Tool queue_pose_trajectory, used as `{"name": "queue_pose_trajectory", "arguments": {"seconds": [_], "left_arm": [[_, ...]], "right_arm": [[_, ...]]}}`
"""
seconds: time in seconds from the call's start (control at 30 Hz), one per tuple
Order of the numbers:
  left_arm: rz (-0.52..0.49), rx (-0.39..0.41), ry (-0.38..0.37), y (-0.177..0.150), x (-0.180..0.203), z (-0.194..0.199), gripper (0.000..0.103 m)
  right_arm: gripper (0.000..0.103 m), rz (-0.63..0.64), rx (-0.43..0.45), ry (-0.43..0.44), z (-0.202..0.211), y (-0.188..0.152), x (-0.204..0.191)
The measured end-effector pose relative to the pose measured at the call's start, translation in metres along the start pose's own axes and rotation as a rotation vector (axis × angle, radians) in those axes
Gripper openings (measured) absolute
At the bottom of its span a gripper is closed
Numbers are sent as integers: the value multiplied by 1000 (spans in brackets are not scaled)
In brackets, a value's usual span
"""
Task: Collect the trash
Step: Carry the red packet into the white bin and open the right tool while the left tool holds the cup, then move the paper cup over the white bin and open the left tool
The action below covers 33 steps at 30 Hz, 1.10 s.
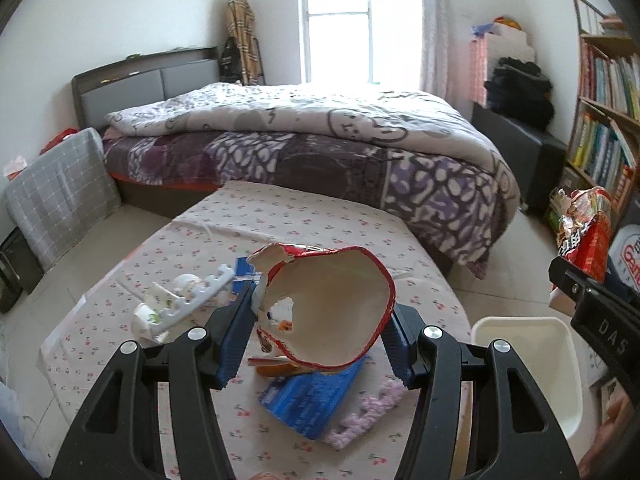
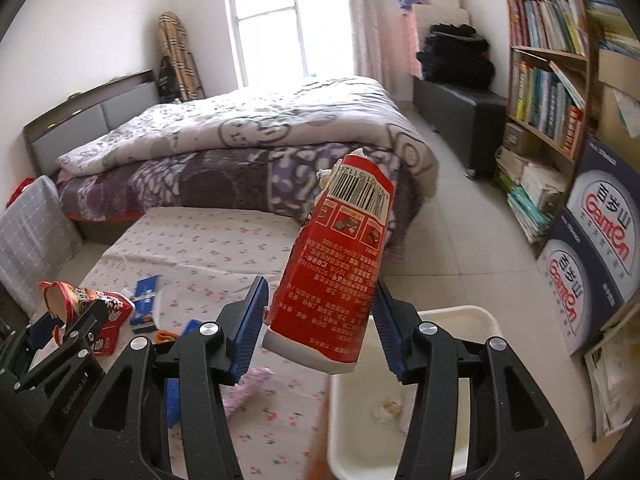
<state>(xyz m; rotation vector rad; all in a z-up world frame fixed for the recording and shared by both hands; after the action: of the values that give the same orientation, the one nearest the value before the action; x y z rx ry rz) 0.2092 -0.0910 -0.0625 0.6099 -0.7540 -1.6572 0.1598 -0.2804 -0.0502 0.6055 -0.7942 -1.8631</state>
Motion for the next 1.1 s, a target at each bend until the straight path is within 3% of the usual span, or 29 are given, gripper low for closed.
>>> {"name": "queue_pose_trajectory", "arguments": {"seconds": [0.13, 0.27, 0.4, 0.73, 1.1], "left_arm": [[-30, -3, -27, -4, 24, 0, 57], [-70, -6, -55, -8, 51, -1, 57], [-105, -15, -90, -15, 79, 0, 57], [-178, -40, -166, -29, 142, 0, 58], [-151, -139, -311, -41, 194, -6, 59]], "right_arm": [[59, -29, -15, -23, 1, -1, 25], [83, -89, -3, -65, 6, -1, 54], [89, -141, 21, -119, 12, 3, 86], [94, -297, 31, -188, 17, 2, 154], [96, -389, 42, -219, 21, 0, 189]]}}
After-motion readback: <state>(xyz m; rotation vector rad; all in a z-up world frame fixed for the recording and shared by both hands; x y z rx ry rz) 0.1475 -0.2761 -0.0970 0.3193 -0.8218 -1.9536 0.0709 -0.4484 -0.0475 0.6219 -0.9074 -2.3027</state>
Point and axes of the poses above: each gripper's, at about its wrist camera, not at the fingertips, and z roughly against the way its jaws point, x to its right, y to its top, the point moved 9 cm from there along -z, roughly the way its jaws point, and after that the axes turned 4 degrees about -x, right-handed, at the moved point
